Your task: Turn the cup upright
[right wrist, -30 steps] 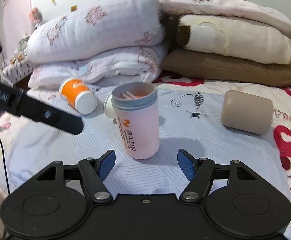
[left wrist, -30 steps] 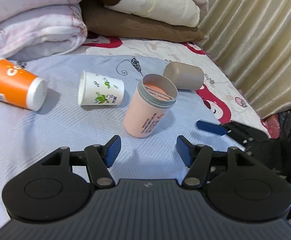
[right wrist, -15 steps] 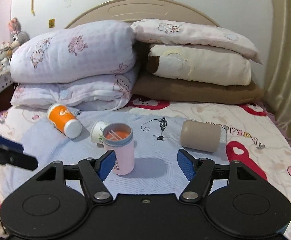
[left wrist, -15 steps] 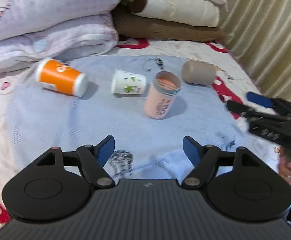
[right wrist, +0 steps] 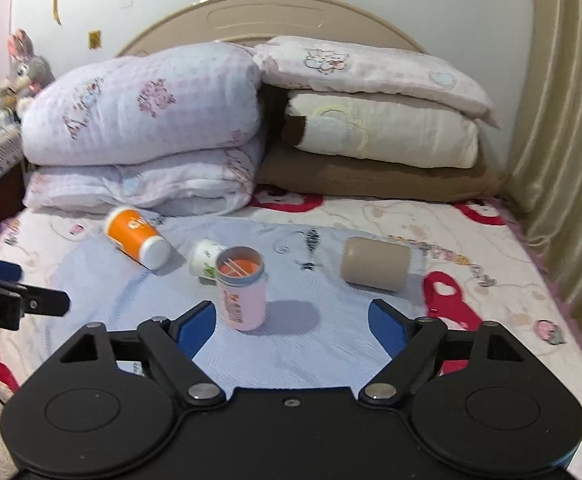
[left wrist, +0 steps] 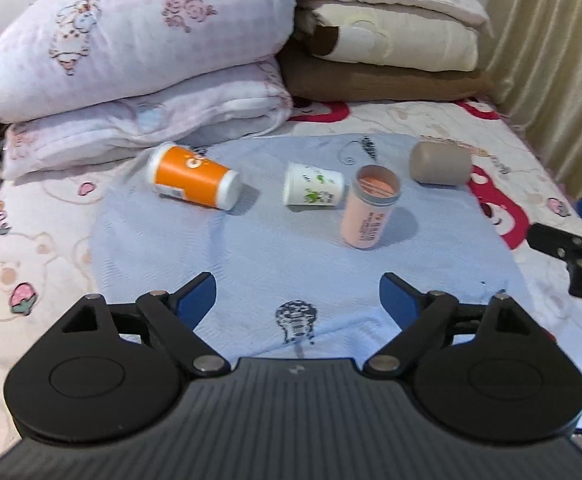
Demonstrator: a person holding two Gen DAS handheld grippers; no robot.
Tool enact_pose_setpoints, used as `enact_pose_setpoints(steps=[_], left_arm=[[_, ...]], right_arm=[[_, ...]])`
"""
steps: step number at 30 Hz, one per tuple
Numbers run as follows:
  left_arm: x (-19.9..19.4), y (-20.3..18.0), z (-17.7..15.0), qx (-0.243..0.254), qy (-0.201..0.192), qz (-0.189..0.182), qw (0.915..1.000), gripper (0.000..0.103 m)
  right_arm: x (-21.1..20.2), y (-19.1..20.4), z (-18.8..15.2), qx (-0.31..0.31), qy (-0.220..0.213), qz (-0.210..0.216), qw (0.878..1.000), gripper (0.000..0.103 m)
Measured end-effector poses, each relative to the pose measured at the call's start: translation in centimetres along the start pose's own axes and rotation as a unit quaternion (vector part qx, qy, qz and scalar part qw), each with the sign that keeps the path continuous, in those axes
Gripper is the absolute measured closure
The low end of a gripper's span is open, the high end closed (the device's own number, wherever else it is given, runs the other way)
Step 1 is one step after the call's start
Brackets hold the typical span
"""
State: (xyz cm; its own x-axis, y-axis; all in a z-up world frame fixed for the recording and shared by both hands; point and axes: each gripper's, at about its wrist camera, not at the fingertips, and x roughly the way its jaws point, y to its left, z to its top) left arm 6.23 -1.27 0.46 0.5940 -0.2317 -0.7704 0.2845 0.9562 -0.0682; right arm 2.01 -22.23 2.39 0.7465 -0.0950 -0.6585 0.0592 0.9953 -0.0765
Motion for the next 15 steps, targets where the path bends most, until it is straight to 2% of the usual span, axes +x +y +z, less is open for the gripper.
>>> enact_pose_setpoints(steps=[2, 9, 15], left_arm=[[-0.1, -0.1, 0.0, -0.005, 0.003, 0.005, 1.0000, 0.008], [-0.8, -0.2, -0.5, -0.023, 0.018, 0.037, 0.9989, 0.007], [-1.3, -0.4, -0.8, -0.024, 0.025, 0.051, 0.9981, 0.007]], right_arm=[[-0.3, 0.4, 0.0, 0.001, 0.007, -0.014, 1.000, 0.007], [-1.1, 1.0, 0.0, 0.015, 0.022, -0.020, 0.999, 0.007], [-2.4, 1.0, -0.2, 0.031, 0.013, -0.035, 0.999, 0.007]])
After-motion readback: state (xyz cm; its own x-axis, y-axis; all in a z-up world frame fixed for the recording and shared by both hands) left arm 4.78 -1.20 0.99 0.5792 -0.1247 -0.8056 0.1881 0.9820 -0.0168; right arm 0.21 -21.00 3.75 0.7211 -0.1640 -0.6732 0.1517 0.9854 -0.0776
